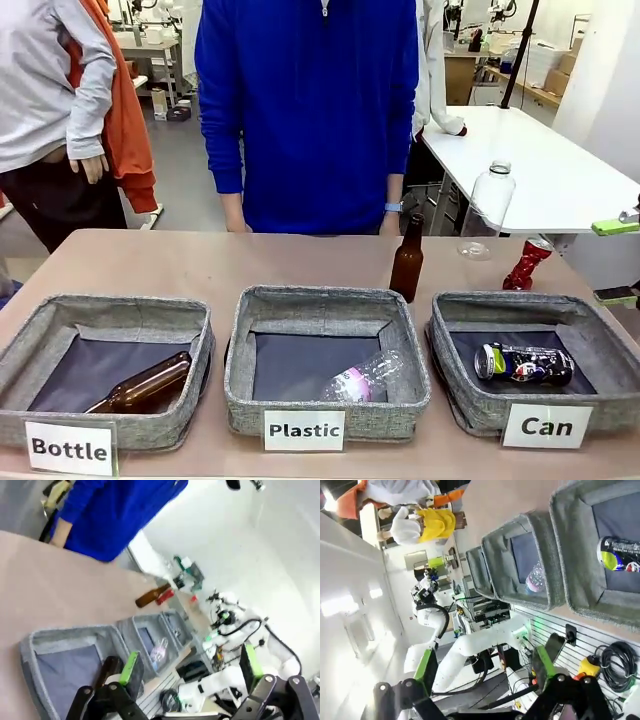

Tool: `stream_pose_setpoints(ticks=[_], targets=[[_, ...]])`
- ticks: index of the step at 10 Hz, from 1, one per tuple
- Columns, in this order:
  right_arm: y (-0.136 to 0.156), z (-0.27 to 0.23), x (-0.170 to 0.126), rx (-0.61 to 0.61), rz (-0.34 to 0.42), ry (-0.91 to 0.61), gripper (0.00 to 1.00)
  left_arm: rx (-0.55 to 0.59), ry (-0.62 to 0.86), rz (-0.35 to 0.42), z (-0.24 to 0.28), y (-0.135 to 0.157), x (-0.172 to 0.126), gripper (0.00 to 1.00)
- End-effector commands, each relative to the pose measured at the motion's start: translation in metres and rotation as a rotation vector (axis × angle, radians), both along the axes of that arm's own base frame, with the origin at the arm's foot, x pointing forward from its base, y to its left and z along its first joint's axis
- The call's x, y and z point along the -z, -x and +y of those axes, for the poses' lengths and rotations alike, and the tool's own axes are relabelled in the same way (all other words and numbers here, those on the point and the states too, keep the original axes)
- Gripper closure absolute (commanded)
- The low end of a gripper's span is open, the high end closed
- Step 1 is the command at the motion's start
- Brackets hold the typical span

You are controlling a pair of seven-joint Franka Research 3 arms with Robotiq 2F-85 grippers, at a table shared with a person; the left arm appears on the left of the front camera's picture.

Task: Sort the can waste into the basket.
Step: Pick up the can waste from the table and place it in the right Fabric basket.

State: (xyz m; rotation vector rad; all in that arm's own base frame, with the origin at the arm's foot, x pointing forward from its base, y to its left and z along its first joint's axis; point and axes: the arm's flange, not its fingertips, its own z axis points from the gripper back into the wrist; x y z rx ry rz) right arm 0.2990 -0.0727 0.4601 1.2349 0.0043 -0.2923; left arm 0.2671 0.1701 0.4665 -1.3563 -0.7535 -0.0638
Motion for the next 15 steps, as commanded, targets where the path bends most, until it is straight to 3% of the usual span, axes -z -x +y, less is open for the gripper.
stream_pose_setpoints(ticks=[1, 11, 12, 13, 14, 15], targets=[[0.001, 0.015, 0.004, -0.064, -0.005, 0.017, 0.00, 0.078, -0.092, 0.027, -0.028, -0.005, -0.017, 0.00], [-0.002, 0.013, 0.001, -0.045, 0.004, 0.010, 0.00, 0.078, -0.092, 0.027, -0.028, -0.005, -0.017, 0.00], [-0.007, -0.012, -0.001, 0.147, -0.215, 0.230, 0.00, 0.078, -0.092, 0.027, -0.028, -0.005, -0.017, 0.00], [-0.011, -0.042, -0.002, 0.237, -0.398, 0.365, 0.00, 0.078, -0.092, 0.027, -0.028, -0.005, -0.017, 0.00], [-0.015, -0.075, 0.001, 0.329, -0.540, 0.525, 0.00, 0.078, -0.092, 0.027, -0.028, -0.005, -0.017, 0.00], [-0.019, -0.100, 0.008, 0.348, -0.619, 0.620, 0.00, 0.078, -0.092, 0.027, -0.028, -0.005, -0.017, 0.00]])
